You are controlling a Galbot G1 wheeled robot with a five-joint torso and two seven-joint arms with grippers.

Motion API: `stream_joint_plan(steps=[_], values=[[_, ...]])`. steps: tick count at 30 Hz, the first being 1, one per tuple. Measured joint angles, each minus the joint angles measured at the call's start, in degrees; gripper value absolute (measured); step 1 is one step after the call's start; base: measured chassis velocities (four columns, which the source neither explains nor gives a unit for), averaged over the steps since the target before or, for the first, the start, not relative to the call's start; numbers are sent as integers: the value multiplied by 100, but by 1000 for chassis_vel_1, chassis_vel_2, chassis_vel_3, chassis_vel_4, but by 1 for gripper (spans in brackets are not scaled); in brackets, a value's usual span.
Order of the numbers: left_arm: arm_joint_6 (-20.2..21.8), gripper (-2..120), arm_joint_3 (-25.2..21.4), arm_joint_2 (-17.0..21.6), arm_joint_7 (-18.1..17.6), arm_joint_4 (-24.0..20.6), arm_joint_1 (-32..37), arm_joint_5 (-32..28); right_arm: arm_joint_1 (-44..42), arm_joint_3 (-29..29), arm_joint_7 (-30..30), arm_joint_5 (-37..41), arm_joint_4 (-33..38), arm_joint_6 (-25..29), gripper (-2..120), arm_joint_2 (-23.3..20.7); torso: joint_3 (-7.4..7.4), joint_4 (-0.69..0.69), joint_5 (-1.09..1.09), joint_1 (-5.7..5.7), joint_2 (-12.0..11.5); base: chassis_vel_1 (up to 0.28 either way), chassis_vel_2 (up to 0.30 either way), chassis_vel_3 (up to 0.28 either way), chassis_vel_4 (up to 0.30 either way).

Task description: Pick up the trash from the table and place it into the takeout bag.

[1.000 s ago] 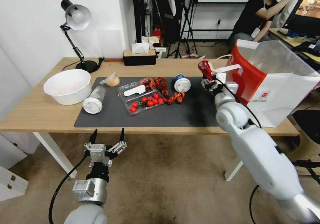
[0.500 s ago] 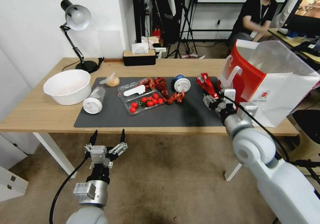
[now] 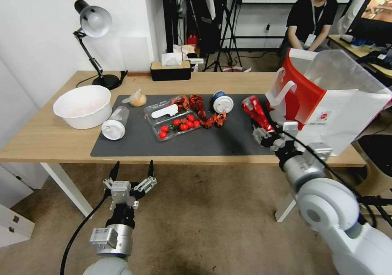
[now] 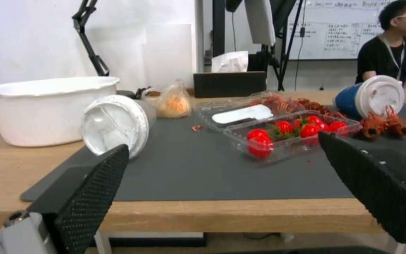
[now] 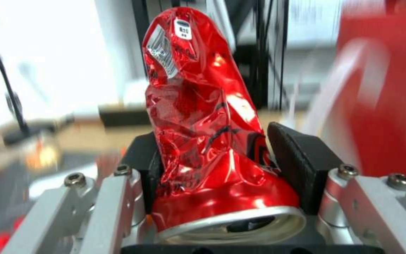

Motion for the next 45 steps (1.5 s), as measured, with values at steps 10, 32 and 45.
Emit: stream_joint_plan(steps=[10,32,45], values=[[-5,100,-3,-11,0,-4,4,4,141,216,-76,19,99,264,50,-191,0,1,-2,0,0,0,0,0,0],[-21,100,2,-146,5,24,21,94,1494,521,673,341,-727,766,96,-826,1,1,0,0,0,0,0,0,0],[22,100,-20,-144,41,60,-13,75,1730,412,771,116,-1305,660,100,-744,0,1,0,0,-1,0,0,0,0]])
